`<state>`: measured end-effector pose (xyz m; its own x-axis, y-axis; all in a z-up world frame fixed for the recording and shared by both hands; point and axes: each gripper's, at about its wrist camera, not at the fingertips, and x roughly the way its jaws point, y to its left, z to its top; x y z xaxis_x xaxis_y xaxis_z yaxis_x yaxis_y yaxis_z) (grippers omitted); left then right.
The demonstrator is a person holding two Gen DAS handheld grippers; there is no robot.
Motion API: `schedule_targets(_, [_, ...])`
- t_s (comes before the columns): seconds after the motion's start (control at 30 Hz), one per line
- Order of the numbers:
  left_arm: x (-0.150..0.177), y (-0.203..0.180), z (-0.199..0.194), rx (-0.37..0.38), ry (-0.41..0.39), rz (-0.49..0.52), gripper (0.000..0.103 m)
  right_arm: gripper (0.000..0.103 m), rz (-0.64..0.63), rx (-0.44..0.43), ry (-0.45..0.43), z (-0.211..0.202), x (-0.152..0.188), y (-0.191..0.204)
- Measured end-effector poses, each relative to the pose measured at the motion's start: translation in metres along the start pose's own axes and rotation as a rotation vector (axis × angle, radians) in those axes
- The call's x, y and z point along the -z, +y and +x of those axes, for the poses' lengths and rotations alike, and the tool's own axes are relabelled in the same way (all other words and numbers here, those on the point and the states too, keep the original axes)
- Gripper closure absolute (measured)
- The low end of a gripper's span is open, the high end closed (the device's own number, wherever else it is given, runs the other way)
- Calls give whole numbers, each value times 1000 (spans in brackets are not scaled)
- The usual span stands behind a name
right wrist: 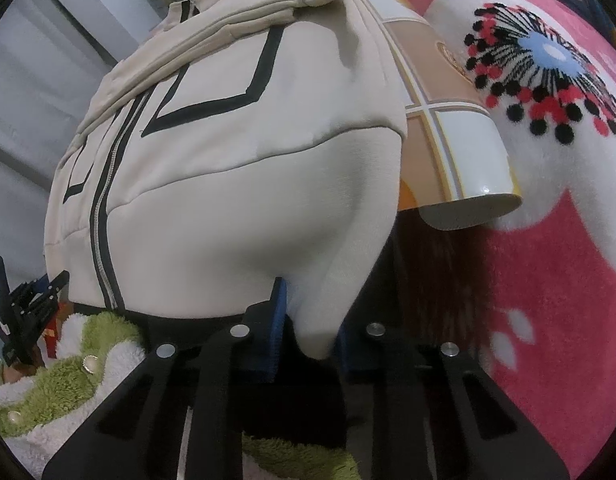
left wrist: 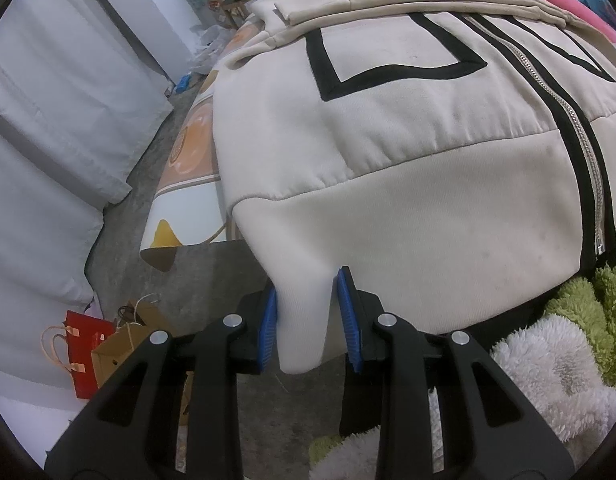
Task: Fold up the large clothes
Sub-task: 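Lift the hem with both grippers and fold it over toward the collar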
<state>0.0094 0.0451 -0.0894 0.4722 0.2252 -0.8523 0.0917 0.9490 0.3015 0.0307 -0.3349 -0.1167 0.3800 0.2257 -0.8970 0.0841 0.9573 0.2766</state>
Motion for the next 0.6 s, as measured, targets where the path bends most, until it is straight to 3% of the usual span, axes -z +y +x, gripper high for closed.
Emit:
schedule_targets(0.33, [6,5,-3,1,-8,-10,76,92,-17,2,-29,-8,7,1])
schedule_targets(0.5, [8,9,-16,22,-45,-23,94,96,-19,-14,-59,-23,11,2])
schedule_targets(0.6, [9,21,-33,98,-99,-54,97,97,-31,-25,-98,-42,11,3])
